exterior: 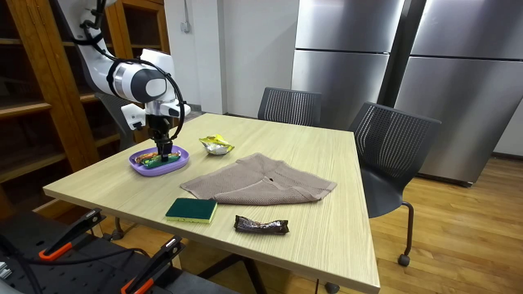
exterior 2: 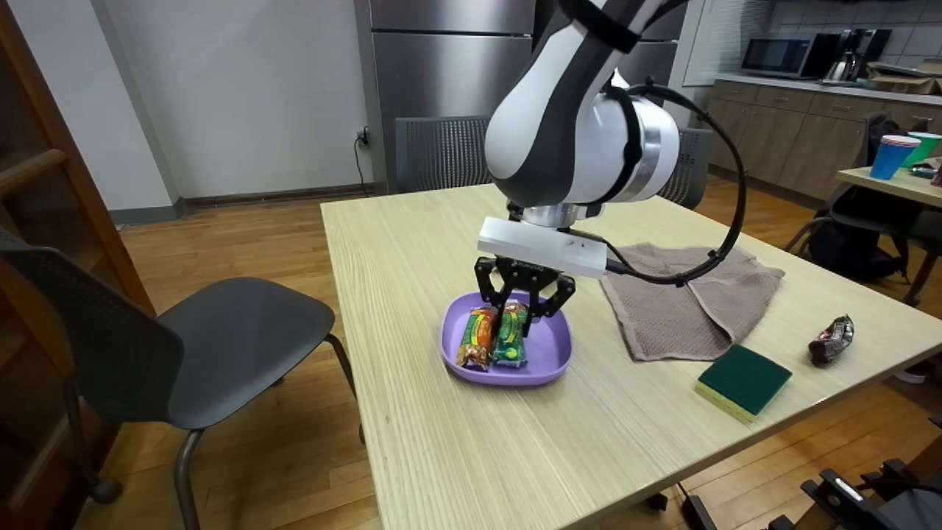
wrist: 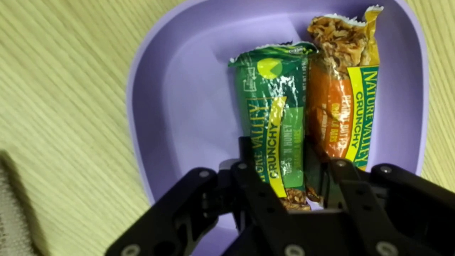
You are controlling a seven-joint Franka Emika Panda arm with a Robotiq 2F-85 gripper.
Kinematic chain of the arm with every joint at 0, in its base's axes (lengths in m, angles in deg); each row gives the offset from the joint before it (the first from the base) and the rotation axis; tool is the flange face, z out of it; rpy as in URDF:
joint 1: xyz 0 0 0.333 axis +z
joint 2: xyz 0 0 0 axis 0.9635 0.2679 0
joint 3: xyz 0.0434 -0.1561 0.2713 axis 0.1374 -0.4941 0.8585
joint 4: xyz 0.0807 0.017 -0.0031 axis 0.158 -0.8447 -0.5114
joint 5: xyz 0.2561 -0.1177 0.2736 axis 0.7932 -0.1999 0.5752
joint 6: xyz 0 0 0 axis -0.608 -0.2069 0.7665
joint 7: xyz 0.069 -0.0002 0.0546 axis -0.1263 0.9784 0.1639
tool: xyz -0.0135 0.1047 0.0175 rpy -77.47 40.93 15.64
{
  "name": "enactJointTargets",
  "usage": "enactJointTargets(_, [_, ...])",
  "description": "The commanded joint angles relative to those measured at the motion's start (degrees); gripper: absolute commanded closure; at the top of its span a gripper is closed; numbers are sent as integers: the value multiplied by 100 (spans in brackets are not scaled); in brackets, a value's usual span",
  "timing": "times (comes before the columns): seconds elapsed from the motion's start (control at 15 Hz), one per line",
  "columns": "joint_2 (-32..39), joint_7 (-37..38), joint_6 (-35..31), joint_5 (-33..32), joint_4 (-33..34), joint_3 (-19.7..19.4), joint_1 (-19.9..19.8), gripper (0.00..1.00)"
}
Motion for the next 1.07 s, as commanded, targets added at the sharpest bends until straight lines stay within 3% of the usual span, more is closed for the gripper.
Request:
enactJointTargets(0.0, [-123,150,155,-76,-6,-36,14,29])
enactJointTargets(0.27, [-307,88,71,-38,-191,-9,-42,2])
enactJointTargets(1.0, [-1451,-207,-75,177,-1303,109,-624,0])
